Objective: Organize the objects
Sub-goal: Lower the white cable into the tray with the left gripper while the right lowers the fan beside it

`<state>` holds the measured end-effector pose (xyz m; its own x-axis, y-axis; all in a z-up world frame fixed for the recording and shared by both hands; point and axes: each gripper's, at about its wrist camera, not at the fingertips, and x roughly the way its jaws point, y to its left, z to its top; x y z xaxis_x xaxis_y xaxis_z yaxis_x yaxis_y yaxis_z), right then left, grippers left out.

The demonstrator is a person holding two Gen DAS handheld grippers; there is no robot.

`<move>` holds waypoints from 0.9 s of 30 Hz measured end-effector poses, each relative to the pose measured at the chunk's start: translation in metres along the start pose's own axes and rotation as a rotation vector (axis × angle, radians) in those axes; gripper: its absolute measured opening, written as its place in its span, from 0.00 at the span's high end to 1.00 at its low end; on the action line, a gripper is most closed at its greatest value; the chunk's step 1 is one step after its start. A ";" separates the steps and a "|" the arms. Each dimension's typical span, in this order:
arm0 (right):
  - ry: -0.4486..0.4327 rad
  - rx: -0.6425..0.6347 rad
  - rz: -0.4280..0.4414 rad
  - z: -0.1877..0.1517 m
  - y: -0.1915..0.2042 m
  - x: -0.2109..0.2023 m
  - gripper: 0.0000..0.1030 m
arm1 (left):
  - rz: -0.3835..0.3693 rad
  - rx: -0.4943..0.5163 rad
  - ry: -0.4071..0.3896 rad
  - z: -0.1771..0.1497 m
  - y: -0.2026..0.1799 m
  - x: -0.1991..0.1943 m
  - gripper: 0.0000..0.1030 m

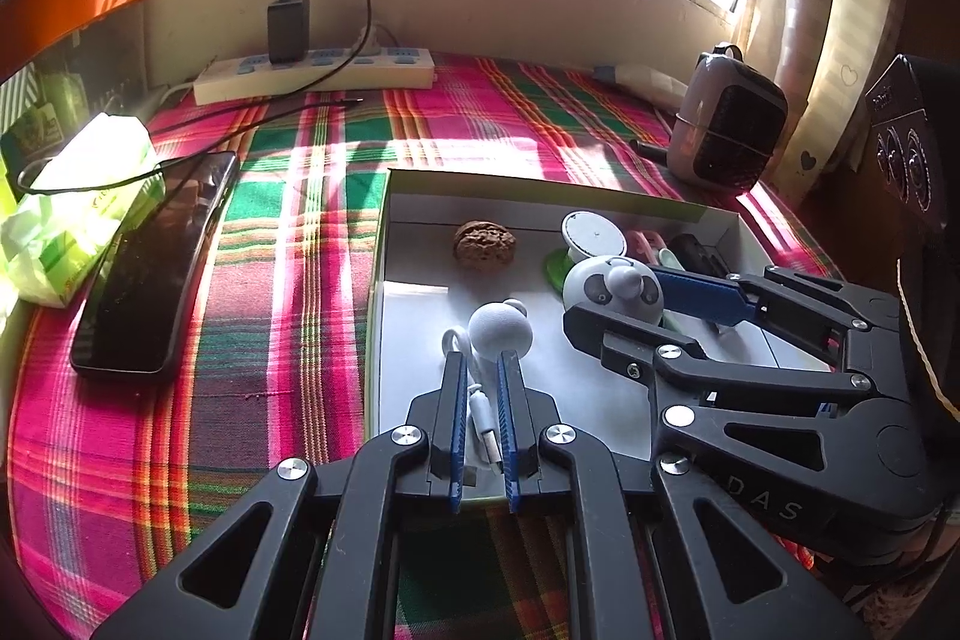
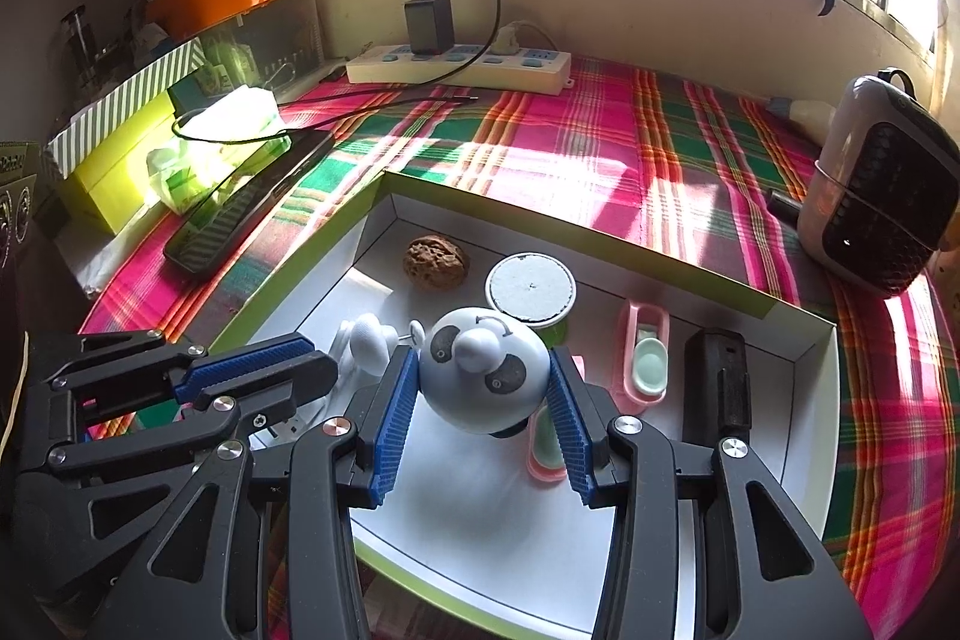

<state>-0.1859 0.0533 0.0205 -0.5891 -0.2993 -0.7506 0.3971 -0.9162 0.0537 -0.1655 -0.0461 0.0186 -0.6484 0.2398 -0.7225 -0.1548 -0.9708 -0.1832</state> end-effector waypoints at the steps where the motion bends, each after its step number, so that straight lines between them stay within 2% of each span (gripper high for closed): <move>1: -0.001 0.001 0.003 0.000 0.000 0.000 0.56 | -0.007 -0.002 0.000 0.000 0.001 -0.001 0.91; 6: -0.002 0.007 0.012 -0.001 0.002 0.000 0.56 | -0.022 -0.018 -0.019 0.001 0.004 -0.010 0.87; 27: -0.014 -0.036 0.030 0.013 0.014 0.008 0.56 | -0.043 -0.040 -0.059 0.003 0.013 -0.025 0.87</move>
<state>-0.1946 0.0345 0.0238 -0.5866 -0.3302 -0.7395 0.4394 -0.8968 0.0519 -0.1535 -0.0648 0.0356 -0.6850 0.2788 -0.6731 -0.1539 -0.9584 -0.2403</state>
